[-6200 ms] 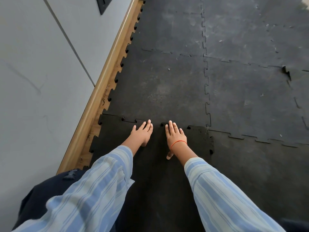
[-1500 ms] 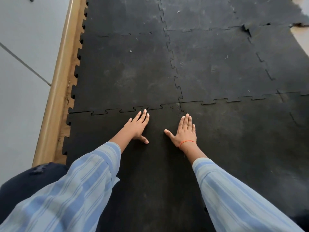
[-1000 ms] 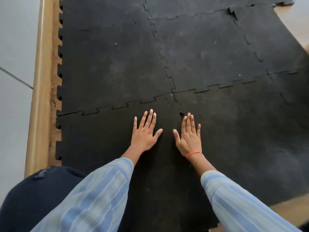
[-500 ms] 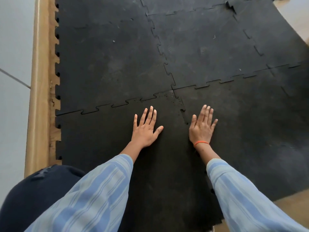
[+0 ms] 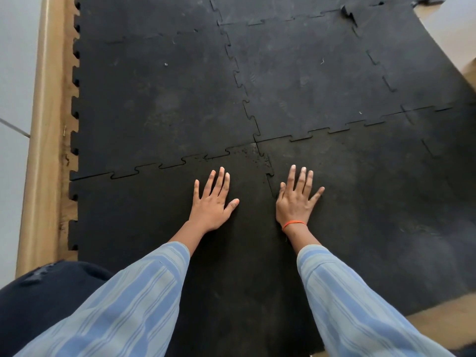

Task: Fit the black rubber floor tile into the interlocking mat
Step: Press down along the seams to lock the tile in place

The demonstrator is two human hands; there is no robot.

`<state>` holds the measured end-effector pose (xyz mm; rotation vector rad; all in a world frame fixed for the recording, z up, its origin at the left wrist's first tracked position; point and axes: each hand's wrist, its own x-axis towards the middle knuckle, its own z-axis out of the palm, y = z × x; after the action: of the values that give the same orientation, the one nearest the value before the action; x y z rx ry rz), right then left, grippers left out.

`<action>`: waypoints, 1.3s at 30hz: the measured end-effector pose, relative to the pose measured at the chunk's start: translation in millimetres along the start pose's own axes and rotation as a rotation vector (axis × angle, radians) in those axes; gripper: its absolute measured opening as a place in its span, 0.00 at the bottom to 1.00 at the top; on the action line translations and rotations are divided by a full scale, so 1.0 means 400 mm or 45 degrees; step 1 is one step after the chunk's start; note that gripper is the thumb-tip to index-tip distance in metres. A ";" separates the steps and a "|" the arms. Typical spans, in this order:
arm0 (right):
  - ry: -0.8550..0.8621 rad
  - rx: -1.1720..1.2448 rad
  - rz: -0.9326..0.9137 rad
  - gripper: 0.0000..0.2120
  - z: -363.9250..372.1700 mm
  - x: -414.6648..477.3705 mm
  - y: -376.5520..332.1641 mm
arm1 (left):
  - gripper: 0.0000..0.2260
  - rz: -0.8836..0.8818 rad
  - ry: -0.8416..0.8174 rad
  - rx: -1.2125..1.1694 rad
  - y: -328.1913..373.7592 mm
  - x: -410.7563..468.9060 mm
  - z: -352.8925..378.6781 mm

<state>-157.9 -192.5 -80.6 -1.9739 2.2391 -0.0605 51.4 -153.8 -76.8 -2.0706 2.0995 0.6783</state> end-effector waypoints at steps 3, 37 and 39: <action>-0.020 -0.012 -0.027 0.26 -0.008 -0.004 -0.003 | 0.32 0.007 0.001 0.013 0.013 -0.002 -0.004; 0.316 0.054 0.282 0.13 -0.007 -0.301 0.155 | 0.30 0.140 0.006 0.016 0.147 0.051 0.009; 0.327 0.008 0.231 0.13 -0.006 -0.295 0.152 | 0.30 0.141 0.006 0.016 0.150 0.052 0.011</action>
<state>-204.2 -68.1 -75.6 -1.8411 2.5626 -0.3148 -9.4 -173.3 -75.0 -1.9631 2.2285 0.6728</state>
